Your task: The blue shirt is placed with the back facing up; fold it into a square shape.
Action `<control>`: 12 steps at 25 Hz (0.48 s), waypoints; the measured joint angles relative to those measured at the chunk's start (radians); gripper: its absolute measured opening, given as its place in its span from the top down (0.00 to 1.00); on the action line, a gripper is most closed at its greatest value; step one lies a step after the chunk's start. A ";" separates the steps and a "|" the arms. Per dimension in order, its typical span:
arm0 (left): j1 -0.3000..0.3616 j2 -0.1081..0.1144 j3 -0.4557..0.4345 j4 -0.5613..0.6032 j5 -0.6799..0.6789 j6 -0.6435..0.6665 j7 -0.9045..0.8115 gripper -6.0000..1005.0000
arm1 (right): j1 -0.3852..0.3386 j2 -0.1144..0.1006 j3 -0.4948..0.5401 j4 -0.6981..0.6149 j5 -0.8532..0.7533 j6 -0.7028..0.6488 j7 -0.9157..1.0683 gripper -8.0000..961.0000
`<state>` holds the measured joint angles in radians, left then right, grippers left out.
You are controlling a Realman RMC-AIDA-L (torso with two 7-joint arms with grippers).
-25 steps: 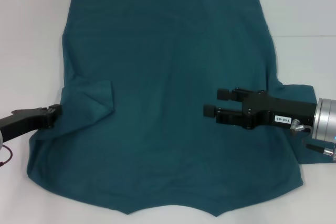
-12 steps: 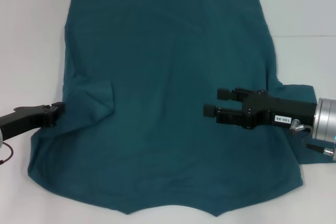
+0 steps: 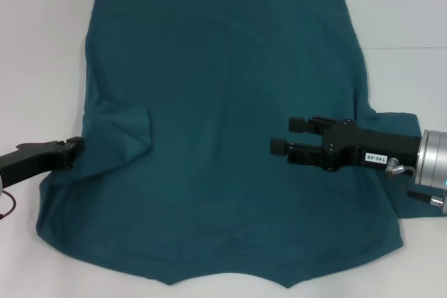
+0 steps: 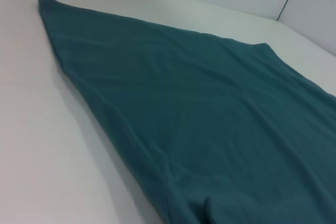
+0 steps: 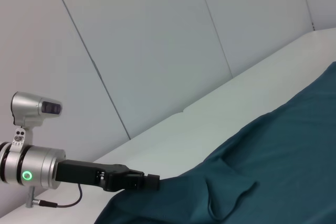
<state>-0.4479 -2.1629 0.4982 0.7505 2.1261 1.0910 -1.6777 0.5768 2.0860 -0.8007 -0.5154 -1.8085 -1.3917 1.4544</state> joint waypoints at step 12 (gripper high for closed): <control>-0.001 0.000 0.000 -0.004 0.000 -0.005 -0.001 0.88 | 0.000 0.000 0.000 0.000 0.000 -0.002 0.000 0.14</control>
<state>-0.4488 -2.1629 0.4986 0.7470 2.1261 1.0859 -1.6786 0.5768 2.0861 -0.8007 -0.5154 -1.8085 -1.3933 1.4541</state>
